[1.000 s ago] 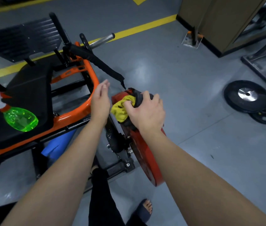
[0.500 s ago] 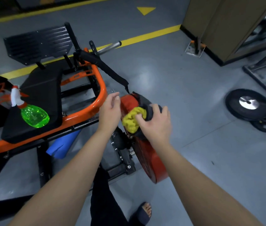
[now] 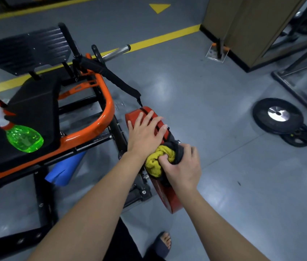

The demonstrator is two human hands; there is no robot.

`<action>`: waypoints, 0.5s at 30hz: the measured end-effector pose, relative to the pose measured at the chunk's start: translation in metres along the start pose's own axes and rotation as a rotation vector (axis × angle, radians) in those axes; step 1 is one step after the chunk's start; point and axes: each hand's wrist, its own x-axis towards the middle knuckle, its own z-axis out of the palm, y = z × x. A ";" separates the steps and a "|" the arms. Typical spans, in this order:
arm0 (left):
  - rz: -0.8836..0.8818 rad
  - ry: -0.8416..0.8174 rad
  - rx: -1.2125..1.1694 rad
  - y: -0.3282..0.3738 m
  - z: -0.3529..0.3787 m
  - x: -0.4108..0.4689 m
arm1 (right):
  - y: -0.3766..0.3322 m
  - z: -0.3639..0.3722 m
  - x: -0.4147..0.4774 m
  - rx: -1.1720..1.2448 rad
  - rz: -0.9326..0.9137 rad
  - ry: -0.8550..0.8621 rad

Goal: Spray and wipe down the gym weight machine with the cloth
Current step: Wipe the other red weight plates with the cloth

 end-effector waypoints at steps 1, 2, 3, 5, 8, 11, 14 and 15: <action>-0.012 -0.013 -0.030 -0.004 -0.001 0.007 | -0.006 0.003 0.006 -0.007 -0.007 -0.006; -0.023 -0.046 -0.060 -0.009 -0.004 0.016 | -0.011 0.007 0.013 -0.023 -0.010 -0.020; -0.026 -0.096 -0.079 -0.014 -0.007 0.024 | -0.018 0.010 0.019 -0.042 -0.009 -0.038; -0.025 -0.167 -0.126 -0.023 -0.015 0.039 | -0.030 0.015 0.029 -0.062 -0.013 -0.068; -0.159 0.081 -0.490 -0.025 -0.024 0.029 | -0.044 0.022 0.043 -0.088 -0.030 -0.060; -0.417 0.392 -0.839 -0.016 -0.024 -0.018 | -0.053 0.028 0.053 -0.126 -0.058 -0.101; -0.392 0.324 -0.864 -0.010 -0.020 -0.060 | -0.064 0.030 0.064 -0.148 -0.058 -0.139; -0.380 0.319 -0.855 -0.011 -0.021 -0.066 | -0.067 0.031 0.067 -0.146 -0.064 -0.162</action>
